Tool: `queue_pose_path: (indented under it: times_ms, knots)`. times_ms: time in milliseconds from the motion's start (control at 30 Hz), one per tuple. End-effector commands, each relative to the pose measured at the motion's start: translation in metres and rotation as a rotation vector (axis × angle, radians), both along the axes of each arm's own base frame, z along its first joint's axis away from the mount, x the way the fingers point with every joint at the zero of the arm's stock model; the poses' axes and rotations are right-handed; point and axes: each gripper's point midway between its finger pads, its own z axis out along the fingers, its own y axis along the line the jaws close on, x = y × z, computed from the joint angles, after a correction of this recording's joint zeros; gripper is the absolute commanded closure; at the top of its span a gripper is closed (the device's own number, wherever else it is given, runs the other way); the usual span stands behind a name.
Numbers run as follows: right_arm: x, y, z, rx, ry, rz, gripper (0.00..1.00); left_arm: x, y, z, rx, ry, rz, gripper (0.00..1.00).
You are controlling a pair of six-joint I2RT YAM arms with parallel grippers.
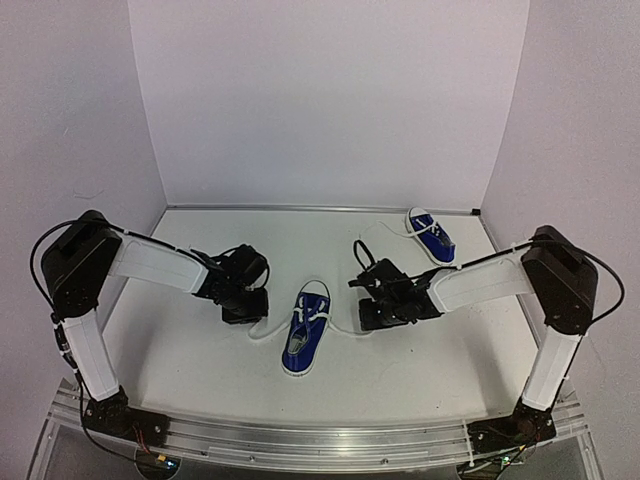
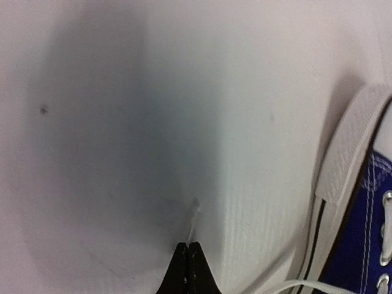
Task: Tie the shoes
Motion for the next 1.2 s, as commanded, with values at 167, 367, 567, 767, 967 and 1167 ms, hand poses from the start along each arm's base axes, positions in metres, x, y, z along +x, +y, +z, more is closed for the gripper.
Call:
queue_pose_path:
  times_ms: [167,367,567,767,967,1167]
  knots:
    - [0.028,0.07,0.016,0.143,-0.022,0.202,1.0,-0.071,-0.069,0.01,-0.191,0.034,-0.343,1.0]
    - [0.027,0.088,0.014,0.202,0.016,0.239,1.0,-0.093,-0.101,0.021,-0.301,0.03,-0.432,1.0]
    - [0.028,0.074,0.04,0.235,-0.016,0.212,1.0,-0.093,-0.093,0.027,-0.273,0.006,-0.415,1.0]
    - [0.032,0.046,0.122,0.297,-0.17,0.187,1.0,-0.069,-0.04,0.074,-0.189,-0.205,-0.301,1.0]
    - [0.03,0.08,0.184,0.43,-0.22,0.331,1.0,-0.069,-0.006,0.136,-0.219,-0.456,-0.299,1.0]
    - [0.033,0.146,0.203,0.57,-0.174,0.476,1.0,-0.08,0.004,0.168,-0.317,-0.63,-0.34,1.0]
